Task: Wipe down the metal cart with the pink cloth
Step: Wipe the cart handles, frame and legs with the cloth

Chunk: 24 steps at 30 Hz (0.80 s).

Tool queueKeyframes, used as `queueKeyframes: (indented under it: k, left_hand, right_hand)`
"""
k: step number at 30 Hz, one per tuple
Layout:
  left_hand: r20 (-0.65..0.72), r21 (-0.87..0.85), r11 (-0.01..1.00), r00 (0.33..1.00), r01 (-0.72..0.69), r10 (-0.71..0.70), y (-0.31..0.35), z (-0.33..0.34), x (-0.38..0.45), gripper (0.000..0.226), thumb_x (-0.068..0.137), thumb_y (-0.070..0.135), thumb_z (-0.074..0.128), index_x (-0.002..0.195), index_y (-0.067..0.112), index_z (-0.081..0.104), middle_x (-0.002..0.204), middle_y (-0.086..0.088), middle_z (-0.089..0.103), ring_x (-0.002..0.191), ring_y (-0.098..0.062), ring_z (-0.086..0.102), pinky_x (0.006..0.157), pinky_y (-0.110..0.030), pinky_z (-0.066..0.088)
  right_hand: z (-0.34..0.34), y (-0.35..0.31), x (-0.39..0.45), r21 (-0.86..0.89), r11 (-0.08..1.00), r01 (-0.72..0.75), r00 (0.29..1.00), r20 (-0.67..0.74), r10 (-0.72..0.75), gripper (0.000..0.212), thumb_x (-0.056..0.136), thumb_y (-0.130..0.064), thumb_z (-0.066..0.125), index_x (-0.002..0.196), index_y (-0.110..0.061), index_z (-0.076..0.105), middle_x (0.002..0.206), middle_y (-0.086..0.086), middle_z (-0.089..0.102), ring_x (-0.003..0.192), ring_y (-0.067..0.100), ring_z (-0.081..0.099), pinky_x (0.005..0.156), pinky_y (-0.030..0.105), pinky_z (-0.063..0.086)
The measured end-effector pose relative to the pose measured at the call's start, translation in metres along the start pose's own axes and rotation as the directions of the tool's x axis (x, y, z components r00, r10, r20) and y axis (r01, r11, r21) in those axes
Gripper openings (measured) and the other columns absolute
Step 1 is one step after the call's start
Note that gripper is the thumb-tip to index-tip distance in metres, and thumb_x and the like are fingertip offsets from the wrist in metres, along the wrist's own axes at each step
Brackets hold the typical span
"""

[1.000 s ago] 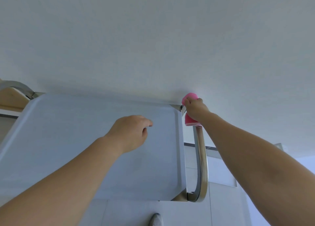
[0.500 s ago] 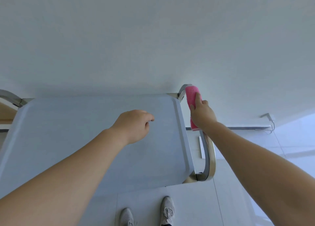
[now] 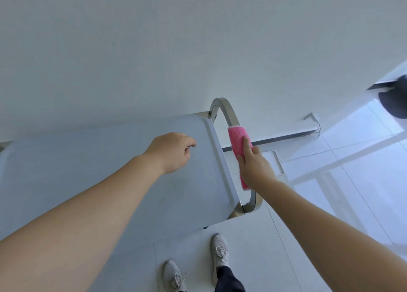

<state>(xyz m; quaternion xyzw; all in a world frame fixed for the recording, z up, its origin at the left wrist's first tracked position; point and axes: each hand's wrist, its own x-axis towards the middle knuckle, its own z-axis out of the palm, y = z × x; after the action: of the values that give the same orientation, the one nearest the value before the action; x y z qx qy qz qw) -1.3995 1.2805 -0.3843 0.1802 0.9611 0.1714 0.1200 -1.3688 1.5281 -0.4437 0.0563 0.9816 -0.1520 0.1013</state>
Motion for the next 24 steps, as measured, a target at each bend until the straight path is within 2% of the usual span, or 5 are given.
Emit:
queueKeyframes:
  k: [9, 13, 19, 22, 24]
  left_hand:
    - [-0.011, -0.043, 0.998, 0.999, -0.047, 0.047, 0.042, 0.029, -0.021, 0.036, 0.091, 0.017, 0.040, 0.122, 0.023, 0.058, 0.123, 0.003, 0.061, 0.113, -0.020, 0.054, 0.088, -0.032, 0.045]
    - [-0.058, -0.089, 0.996, 0.998, -0.024, 0.019, 0.065, 0.047, -0.033, 0.033, 0.092, 0.019, 0.041, 0.119, 0.022, 0.060, 0.116, 0.001, 0.064, 0.106, -0.021, 0.057, 0.084, -0.033, 0.047]
    - [-0.172, -0.047, 0.998, 0.984, -0.048, 0.039, 0.104, 0.054, -0.015, 0.032, 0.094, 0.022, 0.041, 0.121, 0.020, 0.059, 0.117, -0.003, 0.065, 0.106, -0.025, 0.058, 0.089, -0.040, 0.048]
    - [-0.251, -0.012, 0.999, 0.967, -0.042, 0.038, 0.116, 0.065, -0.011, 0.029, 0.094, 0.025, 0.042, 0.113, 0.020, 0.062, 0.106, -0.002, 0.067, 0.097, -0.025, 0.059, 0.081, -0.037, 0.048]
    - [-0.248, -0.002, 1.000, 0.968, -0.025, 0.024, 0.121, 0.075, -0.016, 0.026, 0.093, 0.025, 0.043, 0.106, 0.020, 0.064, 0.094, 0.000, 0.066, 0.087, -0.023, 0.057, 0.075, -0.034, 0.047]
  right_hand:
    - [0.014, 0.015, -0.055, 0.111, 0.993, 0.040, 0.999, -0.020, -0.038, 0.059, 0.098, -0.033, 0.029, 0.148, -0.022, -0.002, 0.121, 0.013, 0.040, 0.069, 0.026, 0.043, 0.063, 0.032, 0.036]
    - [0.013, 0.017, -0.056, 0.187, 0.981, 0.061, 0.998, -0.015, -0.060, 0.059, 0.098, -0.034, 0.028, 0.148, -0.022, -0.001, 0.126, 0.014, 0.039, 0.078, 0.032, 0.051, 0.068, 0.037, 0.041]
    - [0.036, 0.045, -0.081, 0.288, 0.917, 0.275, 0.957, -0.169, -0.234, 0.066, 0.097, -0.031, 0.038, 0.148, -0.015, 0.000, 0.127, 0.016, 0.037, 0.082, 0.038, 0.053, 0.063, 0.040, 0.044]
    - [0.058, 0.061, -0.095, 0.338, 0.853, 0.398, 0.908, -0.277, -0.314, 0.070, 0.096, -0.029, 0.043, 0.147, -0.014, -0.002, 0.124, 0.019, 0.040, 0.075, 0.035, 0.053, 0.057, 0.033, 0.038]
    - [0.070, 0.070, -0.100, 0.357, 0.823, 0.442, 0.886, -0.317, -0.339, 0.070, 0.095, -0.027, 0.044, 0.146, -0.011, -0.001, 0.122, 0.021, 0.041, 0.074, 0.032, 0.052, 0.058, 0.030, 0.034]
